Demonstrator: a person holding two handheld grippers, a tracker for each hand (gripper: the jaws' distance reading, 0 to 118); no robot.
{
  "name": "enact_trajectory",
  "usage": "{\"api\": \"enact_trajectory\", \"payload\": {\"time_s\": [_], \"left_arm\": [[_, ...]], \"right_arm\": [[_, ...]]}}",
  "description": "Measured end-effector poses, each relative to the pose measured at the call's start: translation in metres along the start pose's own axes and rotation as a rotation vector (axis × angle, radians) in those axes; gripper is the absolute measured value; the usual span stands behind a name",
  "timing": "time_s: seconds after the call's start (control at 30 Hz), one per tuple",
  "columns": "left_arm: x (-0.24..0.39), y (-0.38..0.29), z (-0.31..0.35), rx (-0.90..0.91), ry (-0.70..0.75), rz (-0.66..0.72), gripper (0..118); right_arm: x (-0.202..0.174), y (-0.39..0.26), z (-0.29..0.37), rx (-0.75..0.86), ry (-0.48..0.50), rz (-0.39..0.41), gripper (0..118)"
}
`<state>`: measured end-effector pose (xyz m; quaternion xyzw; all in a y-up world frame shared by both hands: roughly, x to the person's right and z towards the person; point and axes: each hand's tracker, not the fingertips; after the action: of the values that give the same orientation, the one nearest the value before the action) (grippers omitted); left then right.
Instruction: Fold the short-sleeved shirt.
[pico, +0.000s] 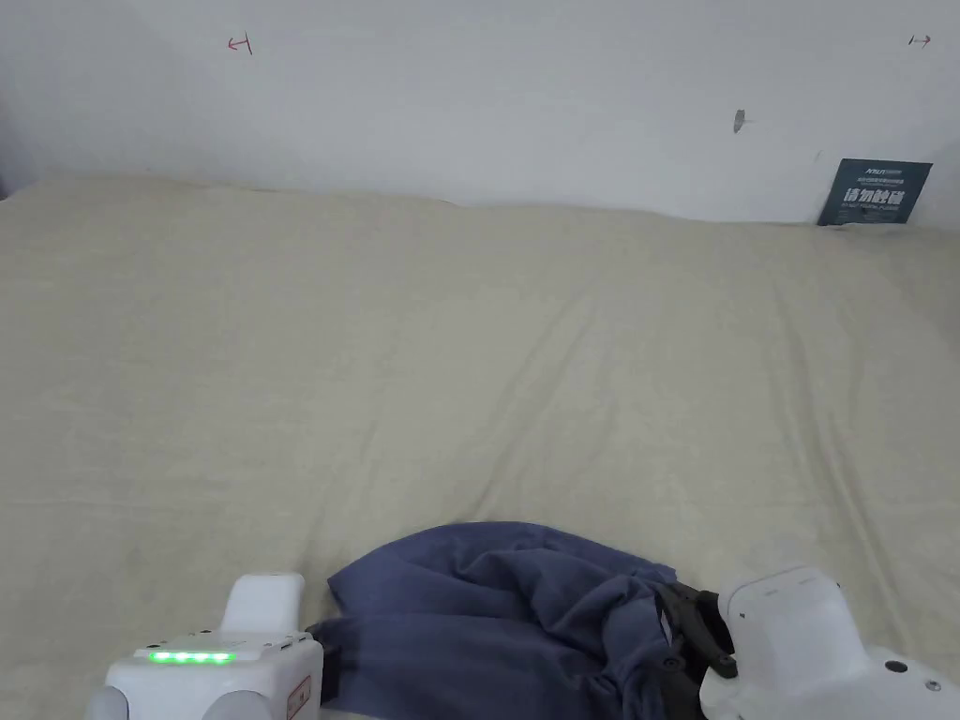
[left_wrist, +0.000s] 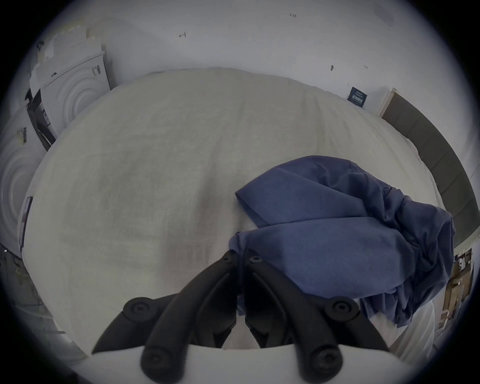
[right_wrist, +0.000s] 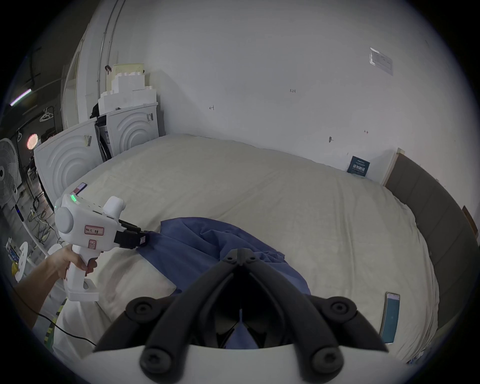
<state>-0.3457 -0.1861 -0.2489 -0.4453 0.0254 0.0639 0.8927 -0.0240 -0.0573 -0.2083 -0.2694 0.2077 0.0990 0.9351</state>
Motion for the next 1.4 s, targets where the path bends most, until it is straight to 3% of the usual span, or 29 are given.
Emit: {"api": "enact_trajectory", "payload": {"time_s": [0.1,0.3,0.43,0.47,0.5,0.57,0.6,0.63,0.8,0.83,0.93,1.03,1.13,1.2,1.3,1.33,1.4], "left_arm": [[0.001,0.001,0.006,0.021,-0.001,0.003,3],[-0.001,0.007,0.014,0.045,-0.023,0.021,3],[-0.002,0.006,0.017,0.057,-0.040,0.048,3],[-0.001,0.006,0.018,0.060,-0.041,0.050,3],[-0.002,0.007,0.018,0.060,-0.042,0.055,3],[-0.002,0.007,0.018,0.063,-0.050,0.062,3],[-0.002,0.007,0.020,0.065,-0.047,0.065,3],[-0.002,0.006,0.021,0.068,-0.049,0.066,3],[-0.005,0.007,0.021,0.069,-0.063,0.094,3],[-0.004,0.007,0.020,0.069,-0.066,0.093,3],[-0.002,0.007,0.020,0.069,-0.065,0.079,3],[-0.001,0.007,0.020,0.079,-0.077,0.080,3],[0.000,0.008,0.019,0.078,-0.081,0.089,3],[0.000,0.008,0.018,0.071,-0.077,0.091,3],[0.001,0.007,0.020,0.073,-0.072,0.086,3],[0.001,0.006,0.021,0.075,-0.076,0.085,3],[0.000,0.006,0.022,0.071,-0.079,0.093,3]], "right_arm": [[0.010,0.014,-0.007,0.001,0.039,-0.022,3],[0.050,0.076,-0.064,-0.058,0.313,-0.105,3],[0.057,0.106,-0.144,-0.223,0.336,0.051,3],[0.057,0.109,-0.168,-0.282,0.373,0.045,5],[0.058,0.109,-0.186,-0.331,0.392,0.014,15],[0.058,0.104,-0.224,-0.461,0.437,-0.030,71],[0.057,0.099,-0.245,-0.490,0.428,-0.042,91],[0.056,0.093,-0.261,-0.528,0.430,-0.018,96],[0.042,0.063,-0.310,-0.656,0.348,0.001,96],[0.041,0.057,-0.318,-0.656,0.372,0.019,96],[0.032,0.048,-0.331,-0.702,0.313,0.072,96],[0.024,0.047,-0.331,-0.698,0.308,0.135,95],[0.017,0.042,-0.323,-0.666,0.264,0.146,95],[0.007,0.040,-0.319,-0.651,0.225,0.211,92],[-0.001,0.045,-0.312,-0.658,0.246,0.210,70],[-0.004,0.045,-0.309,-0.658,0.248,0.218,56],[-0.011,0.045,-0.304,-0.654,0.237,0.251,37]]}}
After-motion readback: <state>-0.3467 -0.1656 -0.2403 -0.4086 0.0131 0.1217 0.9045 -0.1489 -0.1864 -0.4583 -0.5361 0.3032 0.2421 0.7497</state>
